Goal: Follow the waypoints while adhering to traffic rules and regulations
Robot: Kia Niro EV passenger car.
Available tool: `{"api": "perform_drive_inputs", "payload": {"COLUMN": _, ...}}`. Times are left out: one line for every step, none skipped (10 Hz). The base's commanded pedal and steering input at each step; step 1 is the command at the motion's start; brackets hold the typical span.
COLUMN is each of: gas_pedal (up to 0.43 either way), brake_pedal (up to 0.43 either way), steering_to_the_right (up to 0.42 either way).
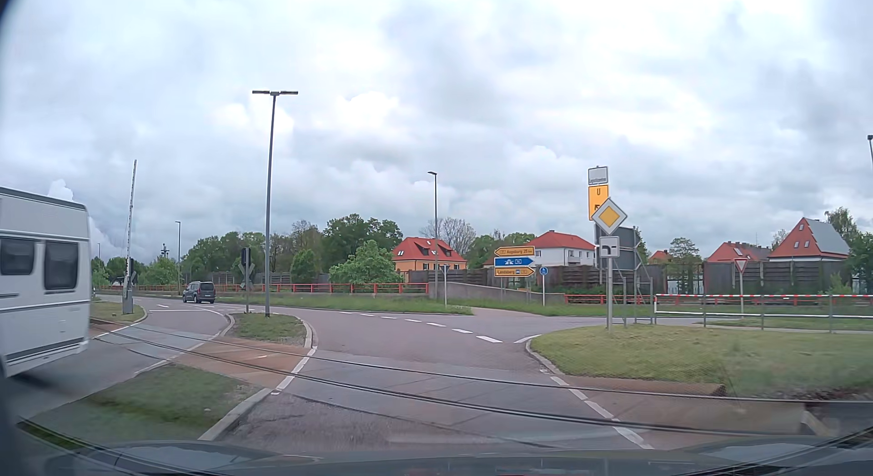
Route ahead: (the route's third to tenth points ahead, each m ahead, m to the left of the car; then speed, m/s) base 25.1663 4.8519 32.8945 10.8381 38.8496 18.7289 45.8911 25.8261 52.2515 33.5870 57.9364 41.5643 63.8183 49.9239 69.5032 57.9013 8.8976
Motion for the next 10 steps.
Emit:
{"api": "perform_drive_inputs", "payload": {"gas_pedal": 0.169, "brake_pedal": 0.012, "steering_to_the_right": -0.067}}
{"api": "perform_drive_inputs", "payload": {"gas_pedal": 0.169, "brake_pedal": 0.012, "steering_to_the_right": -0.07}}
{"api": "perform_drive_inputs", "payload": {"gas_pedal": 0.169, "brake_pedal": 0.012, "steering_to_the_right": -0.075}}
{"api": "perform_drive_inputs", "payload": {"gas_pedal": 0.169, "brake_pedal": 0.012, "steering_to_the_right": -0.08}}
{"api": "perform_drive_inputs", "payload": {"gas_pedal": 0.169, "brake_pedal": 0.012, "steering_to_the_right": -0.077}}
{"api": "perform_drive_inputs", "payload": {"gas_pedal": 0.169, "brake_pedal": 0.012, "steering_to_the_right": -0.069}}
{"api": "perform_drive_inputs", "payload": {"gas_pedal": 0.157, "brake_pedal": 0.012, "steering_to_the_right": -0.062}}
{"api": "perform_drive_inputs", "payload": {"gas_pedal": 0.157, "brake_pedal": 0.012, "steering_to_the_right": -0.06}}
{"api": "perform_drive_inputs", "payload": {"gas_pedal": 0.157, "brake_pedal": 0.006, "steering_to_the_right": -0.061}}
{"api": "perform_drive_inputs", "payload": {"gas_pedal": 0.157, "brake_pedal": 0.012, "steering_to_the_right": -0.065}}
